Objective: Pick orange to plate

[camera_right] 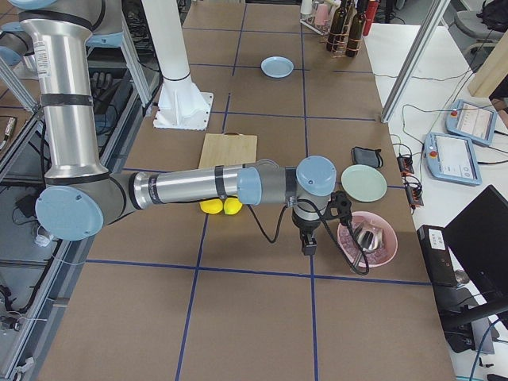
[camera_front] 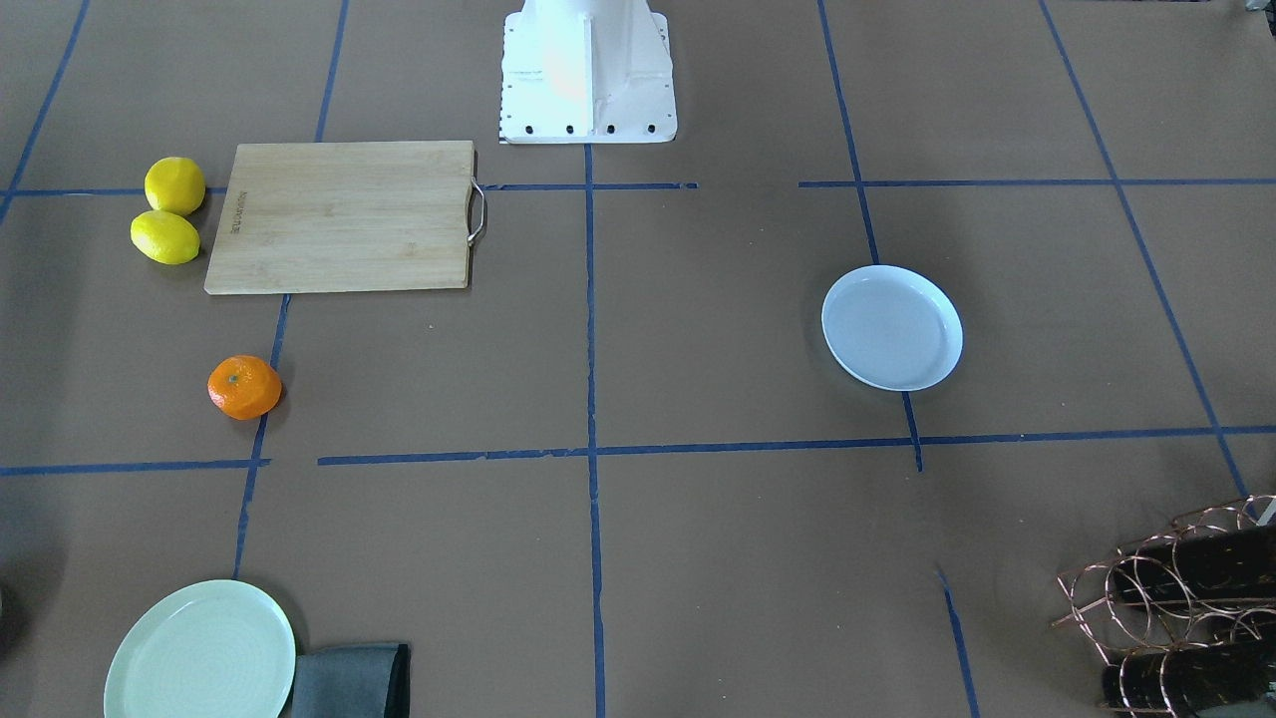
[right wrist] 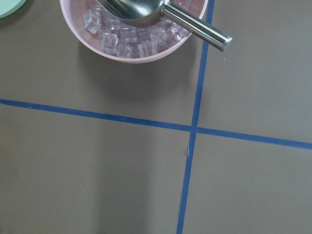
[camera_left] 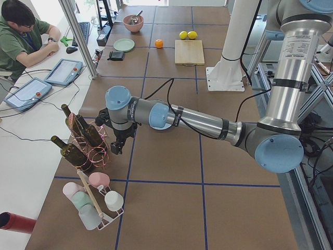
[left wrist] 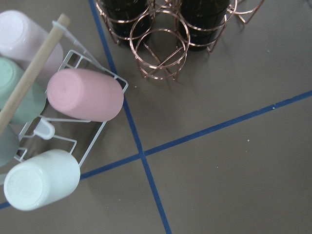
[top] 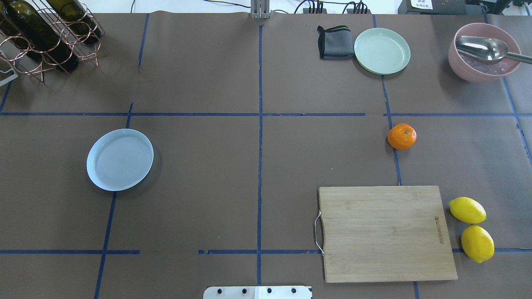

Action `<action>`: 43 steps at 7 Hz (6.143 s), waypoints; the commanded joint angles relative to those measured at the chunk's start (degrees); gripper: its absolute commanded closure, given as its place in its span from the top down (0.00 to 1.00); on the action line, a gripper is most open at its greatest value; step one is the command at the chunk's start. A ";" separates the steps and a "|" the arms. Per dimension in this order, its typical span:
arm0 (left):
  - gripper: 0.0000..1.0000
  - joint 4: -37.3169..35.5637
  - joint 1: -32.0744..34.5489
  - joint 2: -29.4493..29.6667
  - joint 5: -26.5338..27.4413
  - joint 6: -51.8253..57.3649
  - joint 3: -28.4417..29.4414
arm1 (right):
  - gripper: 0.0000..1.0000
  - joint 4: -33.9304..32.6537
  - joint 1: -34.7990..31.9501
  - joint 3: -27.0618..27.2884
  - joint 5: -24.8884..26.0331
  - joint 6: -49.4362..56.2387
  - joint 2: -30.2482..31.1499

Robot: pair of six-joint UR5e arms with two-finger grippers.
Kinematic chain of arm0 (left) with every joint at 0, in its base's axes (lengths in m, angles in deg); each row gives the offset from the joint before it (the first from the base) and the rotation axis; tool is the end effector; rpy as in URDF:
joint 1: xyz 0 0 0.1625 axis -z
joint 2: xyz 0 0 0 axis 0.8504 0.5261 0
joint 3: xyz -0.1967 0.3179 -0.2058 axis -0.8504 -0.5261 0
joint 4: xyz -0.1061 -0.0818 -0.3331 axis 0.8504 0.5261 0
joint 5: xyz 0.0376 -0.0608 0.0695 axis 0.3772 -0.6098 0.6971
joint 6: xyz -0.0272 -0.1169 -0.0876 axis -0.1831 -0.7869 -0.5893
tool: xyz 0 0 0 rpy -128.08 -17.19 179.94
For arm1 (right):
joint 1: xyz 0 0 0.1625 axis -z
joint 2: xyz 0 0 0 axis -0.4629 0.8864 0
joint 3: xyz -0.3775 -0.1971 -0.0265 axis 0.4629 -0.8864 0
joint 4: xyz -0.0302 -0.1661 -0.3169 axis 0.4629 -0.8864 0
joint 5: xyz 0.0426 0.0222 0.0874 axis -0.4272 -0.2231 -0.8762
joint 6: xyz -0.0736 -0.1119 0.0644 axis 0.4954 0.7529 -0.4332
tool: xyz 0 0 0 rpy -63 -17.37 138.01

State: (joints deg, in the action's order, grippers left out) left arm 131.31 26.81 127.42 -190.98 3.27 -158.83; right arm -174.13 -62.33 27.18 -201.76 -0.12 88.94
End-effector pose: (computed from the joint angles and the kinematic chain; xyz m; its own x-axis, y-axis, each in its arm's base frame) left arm 0.0169 -0.5087 0.5824 0.6485 0.4244 -0.6320 -0.2255 0.9000 0.3730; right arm 0.0225 -0.4712 0.6194 0.6689 -0.1676 0.7242 0.0681 0.9840 0.1648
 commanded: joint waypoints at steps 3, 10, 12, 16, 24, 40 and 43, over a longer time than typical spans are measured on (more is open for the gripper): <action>1.00 15.96 -14.54 -0.41 0.88 -41.34 0.20 | 1.00 2.72 2.89 -0.05 -2.10 -2.25 -0.56; 0.91 29.43 -37.76 -4.19 18.27 -78.36 -2.09 | 1.00 3.60 3.77 0.47 -2.10 -5.33 -0.74; 0.85 29.52 -39.01 -4.19 18.73 -78.37 -0.86 | 1.00 3.60 3.77 0.47 -2.10 -5.33 -0.74; 0.60 29.70 -39.28 -4.19 18.64 -78.10 -0.42 | 1.00 3.60 3.69 0.91 -2.10 -5.33 -0.74; 0.00 29.61 -39.98 -4.45 18.20 -77.84 -1.29 | 1.00 3.60 3.69 0.83 -2.18 -5.42 -0.74; 0.00 31.18 -55.97 24.02 24.78 -113.43 5.11 | 1.00 11.68 18.88 10.49 0.80 -41.27 -3.99; 0.00 31.19 -55.98 23.59 24.79 -112.82 5.12 | 1.00 11.95 19.94 10.49 1.33 -41.46 -3.99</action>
State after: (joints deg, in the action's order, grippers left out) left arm 162.49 -29.16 151.19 -166.27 -109.85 -153.76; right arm -162.25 -42.93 37.67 -200.82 -41.46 84.97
